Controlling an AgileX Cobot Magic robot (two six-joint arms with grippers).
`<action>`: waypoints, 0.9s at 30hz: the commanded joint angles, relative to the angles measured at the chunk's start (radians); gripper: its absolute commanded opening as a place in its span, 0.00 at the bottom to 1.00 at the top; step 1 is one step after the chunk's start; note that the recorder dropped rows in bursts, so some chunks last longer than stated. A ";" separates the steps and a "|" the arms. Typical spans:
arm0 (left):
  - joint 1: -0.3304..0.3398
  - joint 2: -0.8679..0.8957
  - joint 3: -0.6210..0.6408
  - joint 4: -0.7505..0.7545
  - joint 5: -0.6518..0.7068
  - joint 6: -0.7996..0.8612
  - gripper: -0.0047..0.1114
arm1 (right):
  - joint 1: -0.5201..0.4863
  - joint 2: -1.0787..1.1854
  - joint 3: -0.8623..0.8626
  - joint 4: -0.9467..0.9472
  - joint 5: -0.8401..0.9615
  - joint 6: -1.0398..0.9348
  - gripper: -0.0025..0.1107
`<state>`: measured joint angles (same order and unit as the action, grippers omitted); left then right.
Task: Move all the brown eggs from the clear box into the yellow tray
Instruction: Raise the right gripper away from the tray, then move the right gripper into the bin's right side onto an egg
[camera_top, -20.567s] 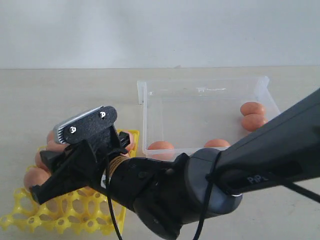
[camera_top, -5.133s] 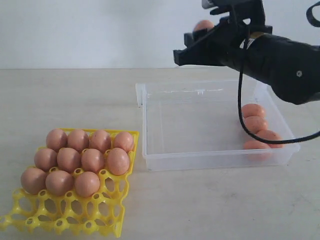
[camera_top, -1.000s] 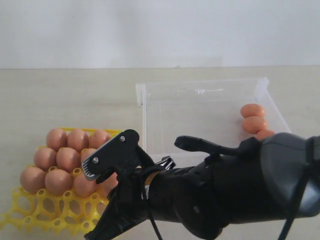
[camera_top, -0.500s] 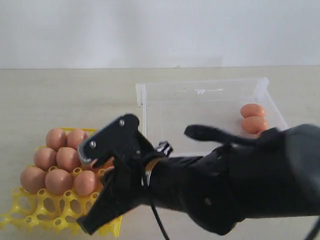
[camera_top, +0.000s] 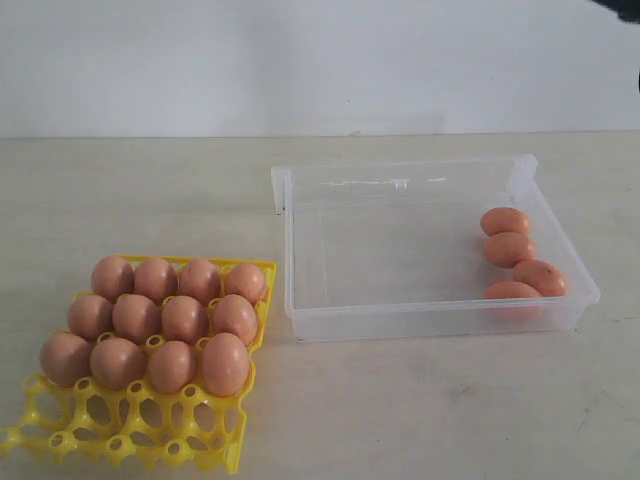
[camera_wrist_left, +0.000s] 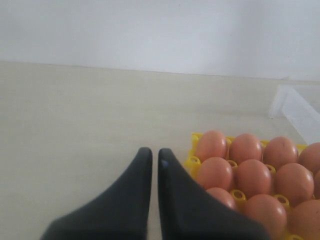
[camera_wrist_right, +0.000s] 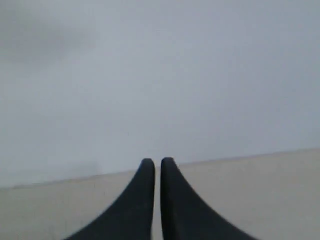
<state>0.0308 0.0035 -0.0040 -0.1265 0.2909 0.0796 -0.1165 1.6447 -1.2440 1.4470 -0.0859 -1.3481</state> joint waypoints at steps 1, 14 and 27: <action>-0.006 -0.004 0.004 0.005 -0.007 0.000 0.08 | -0.002 -0.009 -0.183 -0.022 -0.003 -0.012 0.02; -0.006 -0.004 0.004 0.005 -0.007 0.000 0.08 | -0.015 -0.180 -0.476 -0.341 -0.534 0.661 0.02; -0.006 -0.004 0.004 0.005 -0.007 0.000 0.08 | 0.128 -0.188 -0.763 -1.435 1.307 0.971 0.02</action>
<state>0.0291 0.0035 -0.0040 -0.1265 0.2909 0.0796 0.0108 1.4383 -2.0454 -0.0186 0.9758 -0.4473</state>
